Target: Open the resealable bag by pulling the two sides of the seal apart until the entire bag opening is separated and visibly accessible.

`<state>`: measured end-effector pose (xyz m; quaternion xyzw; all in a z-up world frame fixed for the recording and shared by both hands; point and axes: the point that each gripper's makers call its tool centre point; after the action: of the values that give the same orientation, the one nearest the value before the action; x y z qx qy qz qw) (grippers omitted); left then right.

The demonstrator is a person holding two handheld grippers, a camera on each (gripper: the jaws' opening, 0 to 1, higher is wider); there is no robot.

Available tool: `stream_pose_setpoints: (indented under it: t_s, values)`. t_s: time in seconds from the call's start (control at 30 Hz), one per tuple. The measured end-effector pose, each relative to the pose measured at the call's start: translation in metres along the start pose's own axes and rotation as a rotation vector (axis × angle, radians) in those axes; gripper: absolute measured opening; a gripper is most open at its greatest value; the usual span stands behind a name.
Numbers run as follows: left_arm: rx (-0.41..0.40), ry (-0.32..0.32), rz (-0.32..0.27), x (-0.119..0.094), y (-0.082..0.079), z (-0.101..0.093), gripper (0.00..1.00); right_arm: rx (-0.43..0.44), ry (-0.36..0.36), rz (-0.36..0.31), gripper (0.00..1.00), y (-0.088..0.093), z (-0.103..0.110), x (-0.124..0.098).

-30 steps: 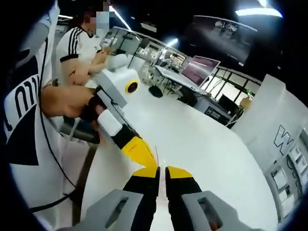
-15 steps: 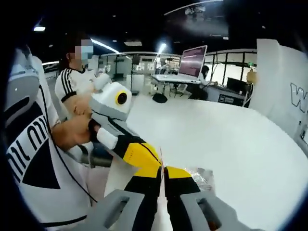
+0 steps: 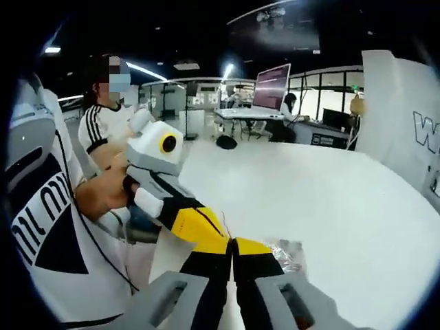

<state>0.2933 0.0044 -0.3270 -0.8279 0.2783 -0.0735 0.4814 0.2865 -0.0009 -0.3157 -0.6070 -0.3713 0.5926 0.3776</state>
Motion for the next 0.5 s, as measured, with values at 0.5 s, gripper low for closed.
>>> stream_pose_setpoints:
  t_s: [0.5]
  values:
    - [-0.044, 0.016, -0.04, 0.0, -0.007, -0.001, 0.02, -0.053, 0.101, -0.041, 0.0, -0.014, -0.014, -0.014]
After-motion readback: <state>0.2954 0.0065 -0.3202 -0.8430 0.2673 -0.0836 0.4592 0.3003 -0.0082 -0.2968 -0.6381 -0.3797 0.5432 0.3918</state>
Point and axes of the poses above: the point that each gripper's makers call its tool centre point, and the gripper's own axes: x roughly forward along the fingers, z roughly to its left, y roughly out of its underside, and after that the axes turned 2 degrees about x, right-handed
